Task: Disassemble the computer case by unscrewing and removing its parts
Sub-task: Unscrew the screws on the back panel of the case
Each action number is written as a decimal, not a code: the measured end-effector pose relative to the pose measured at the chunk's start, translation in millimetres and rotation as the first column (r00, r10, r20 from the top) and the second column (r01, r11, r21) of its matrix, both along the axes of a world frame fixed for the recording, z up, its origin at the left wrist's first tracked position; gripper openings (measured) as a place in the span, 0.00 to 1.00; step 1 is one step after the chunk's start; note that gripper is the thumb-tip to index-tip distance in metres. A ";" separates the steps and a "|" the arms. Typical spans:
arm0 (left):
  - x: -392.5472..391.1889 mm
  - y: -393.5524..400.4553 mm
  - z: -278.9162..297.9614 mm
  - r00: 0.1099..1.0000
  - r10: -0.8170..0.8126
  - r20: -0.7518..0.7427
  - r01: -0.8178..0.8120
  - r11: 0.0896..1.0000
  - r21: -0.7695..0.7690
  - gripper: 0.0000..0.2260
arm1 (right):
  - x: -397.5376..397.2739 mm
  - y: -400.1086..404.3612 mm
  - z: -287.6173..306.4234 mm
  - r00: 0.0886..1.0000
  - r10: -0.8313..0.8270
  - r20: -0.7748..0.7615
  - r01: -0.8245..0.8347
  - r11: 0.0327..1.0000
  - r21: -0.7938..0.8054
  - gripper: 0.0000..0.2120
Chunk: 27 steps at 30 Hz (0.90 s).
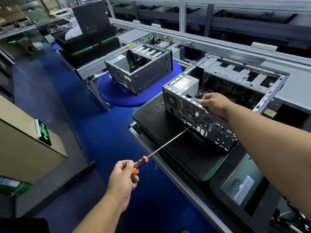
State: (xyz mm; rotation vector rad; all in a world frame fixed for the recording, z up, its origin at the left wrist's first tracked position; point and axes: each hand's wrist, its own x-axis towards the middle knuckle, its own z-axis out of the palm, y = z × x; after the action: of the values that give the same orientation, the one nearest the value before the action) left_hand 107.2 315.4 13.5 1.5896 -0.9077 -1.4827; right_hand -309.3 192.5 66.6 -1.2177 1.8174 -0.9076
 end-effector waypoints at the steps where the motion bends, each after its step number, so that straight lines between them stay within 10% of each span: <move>1: -0.2 0.5 0.4 1.000 -0.008 0.013 0.008 1.000 0.007 0.12 | -0.2 0.1 0.0 1.000 0.000 0.001 0.000 1.000 0.000 0.17; 8: -0.8 1.6 3.7 0.999 0.029 0.022 -0.031 0.993 0.115 0.20 | 1.1 0.2 0.4 1.000 -0.017 -0.007 0.017 1.000 -0.003 0.18; 20: 2.2 -2.4 3.8 0.993 0.034 -0.111 -0.035 0.999 -0.003 0.06 | 1.7 0.5 0.2 0.999 -0.032 0.012 0.032 0.999 -0.006 0.16; 27: 1.2 -0.7 6.5 1.000 0.000 0.016 -0.001 0.997 0.074 0.21 | 2.5 2.0 1.4 0.998 -0.049 -0.026 0.049 0.999 -0.004 0.17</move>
State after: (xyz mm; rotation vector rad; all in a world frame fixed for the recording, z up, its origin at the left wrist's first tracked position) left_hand 108.4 314.7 20.0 1.6571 -0.8697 -1.5211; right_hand -306.8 194.6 68.0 -1.1965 1.8750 -0.9260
